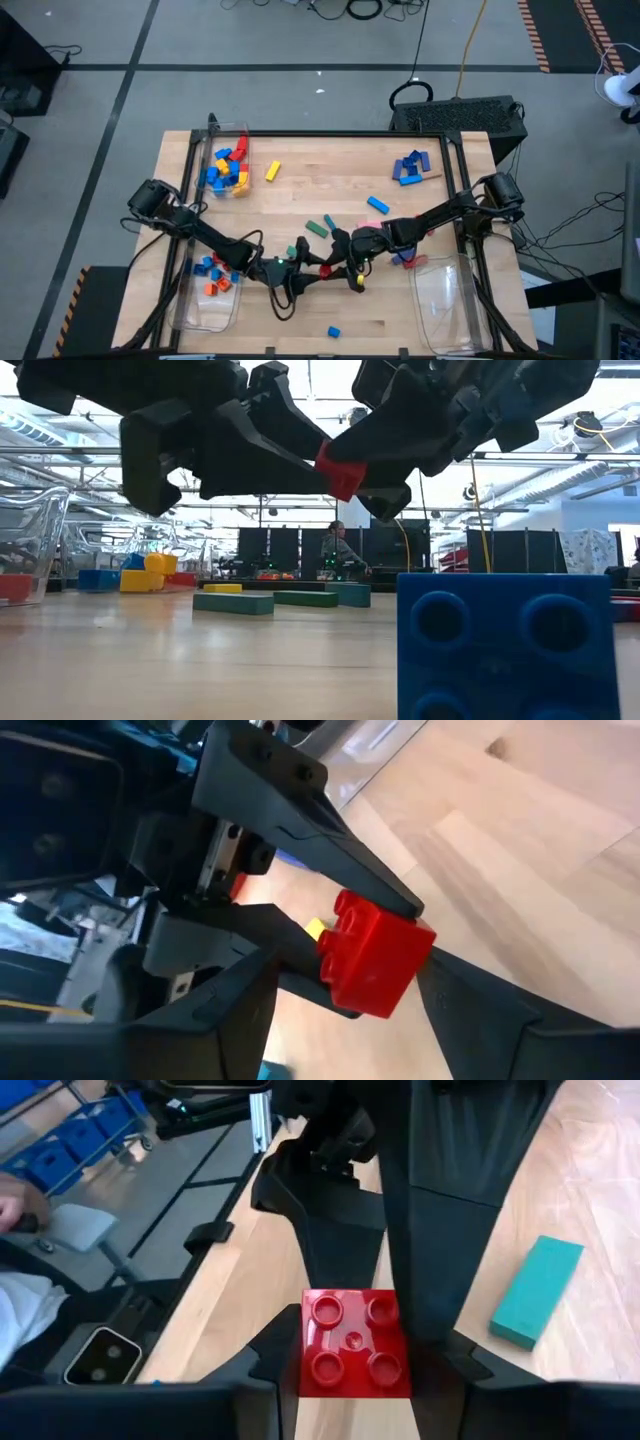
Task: Sort blocks by size
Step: Put the red four stud game piece into the bottom left transparent bin
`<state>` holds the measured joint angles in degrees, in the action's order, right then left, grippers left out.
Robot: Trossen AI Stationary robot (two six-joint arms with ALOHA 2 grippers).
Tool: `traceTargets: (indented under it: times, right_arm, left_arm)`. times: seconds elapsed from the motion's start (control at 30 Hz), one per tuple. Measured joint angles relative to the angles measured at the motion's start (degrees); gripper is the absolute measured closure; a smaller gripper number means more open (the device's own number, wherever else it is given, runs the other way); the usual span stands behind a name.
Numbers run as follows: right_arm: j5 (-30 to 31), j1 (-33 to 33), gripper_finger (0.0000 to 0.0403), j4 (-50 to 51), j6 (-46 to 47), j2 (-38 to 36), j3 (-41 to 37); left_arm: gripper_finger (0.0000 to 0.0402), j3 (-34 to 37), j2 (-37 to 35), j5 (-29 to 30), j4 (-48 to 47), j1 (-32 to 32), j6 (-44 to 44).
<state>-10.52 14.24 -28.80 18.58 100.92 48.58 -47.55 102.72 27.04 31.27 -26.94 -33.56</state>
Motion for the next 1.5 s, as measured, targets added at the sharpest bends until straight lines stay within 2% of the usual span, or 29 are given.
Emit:
traceTargets:
  times: [0.37, 0.5, 0.87, 1.13, 1.3, 1.5]
  right_arm:
    - [-0.67, -0.85, 0.0286, -3.69, 1.81, 0.00, 0.02]
    - [-1.41, -1.31, 0.0286, -4.62, 2.65, 0.00, 0.11]
    - [-2.51, -1.51, 0.0283, -5.91, 4.19, 0.00, 0.20]
    - [-0.56, -1.66, 0.0155, -5.56, 3.45, -0.44, 0.20]
    - [8.36, -1.88, 0.0114, 5.67, 4.04, -3.67, 0.20]
    - [23.83, -0.86, 0.0115, 19.89, 3.31, -10.42, 0.14]
  left_arm:
    - [0.0216, 0.00, 0.00, -0.09, 3.30, -0.09, -3.91]
    - [0.0232, -0.02, 0.02, -2.36, 4.61, -0.02, -5.93]
    - [0.0292, -0.11, 0.02, -2.68, 5.50, 0.02, -6.80]
    - [0.0297, -0.07, -0.26, 2.80, 7.41, 0.67, 6.83]
    - [0.0297, -0.09, -1.48, 5.80, 6.59, 1.49, 14.17]
    - [0.0298, -0.09, -4.67, 6.70, 0.71, 2.80, 22.56]
